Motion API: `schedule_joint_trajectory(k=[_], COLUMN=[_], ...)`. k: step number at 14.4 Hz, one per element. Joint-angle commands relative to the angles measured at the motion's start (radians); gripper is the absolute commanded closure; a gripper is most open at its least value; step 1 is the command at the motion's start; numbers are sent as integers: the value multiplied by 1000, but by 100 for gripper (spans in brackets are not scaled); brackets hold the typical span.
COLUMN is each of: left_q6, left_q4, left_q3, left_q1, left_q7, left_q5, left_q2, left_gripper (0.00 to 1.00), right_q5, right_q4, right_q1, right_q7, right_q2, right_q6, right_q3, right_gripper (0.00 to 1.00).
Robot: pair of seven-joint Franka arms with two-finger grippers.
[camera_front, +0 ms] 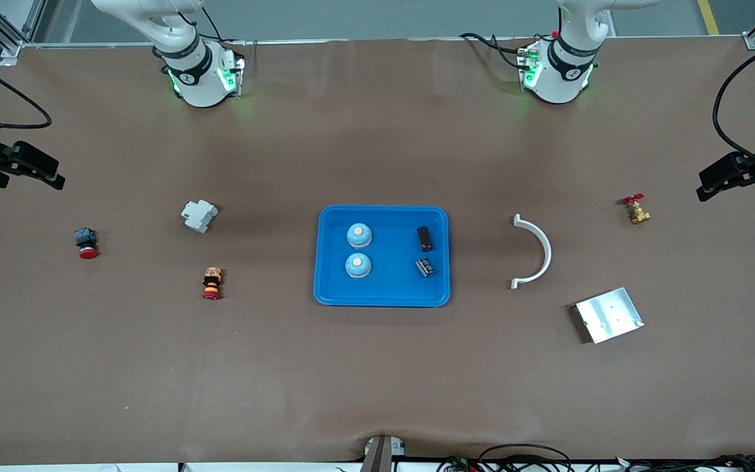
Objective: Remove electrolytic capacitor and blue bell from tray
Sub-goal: 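Reach both grippers from rest toward the blue tray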
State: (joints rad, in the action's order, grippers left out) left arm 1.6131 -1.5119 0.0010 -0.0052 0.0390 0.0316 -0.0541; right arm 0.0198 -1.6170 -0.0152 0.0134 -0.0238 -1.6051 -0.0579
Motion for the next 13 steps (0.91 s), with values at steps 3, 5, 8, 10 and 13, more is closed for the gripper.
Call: schedule_joint_trajectory(k=[3,5,8,10,13], left_q6=[-2,-5,-4,-4,-4], left_q4=[9,9,9,10,9], left_q3=[-12,-12,-13,-28,-73], left_q1=[8,4,-2,-7,-6], left_q7=[-5,18,94,104,160], left_q5=[-19,-19,-16,-16,-15], left_q2=[-1,2,2,0,0], left_gripper=[0,0,0,0,0], right_q5=[16,14,14,14,14], right_q4=[-20,-21,-26,-26,-26], right_q1=[7,7,3,3,6], right_q7=[3,3,3,3,5], right_q2=[-24,-24,-22,-22,-22], right_q6=[-6,-6,-13,-13,-13], right_q3=[4,6,6,7,7], right_gripper=[0,0,0,0,0])
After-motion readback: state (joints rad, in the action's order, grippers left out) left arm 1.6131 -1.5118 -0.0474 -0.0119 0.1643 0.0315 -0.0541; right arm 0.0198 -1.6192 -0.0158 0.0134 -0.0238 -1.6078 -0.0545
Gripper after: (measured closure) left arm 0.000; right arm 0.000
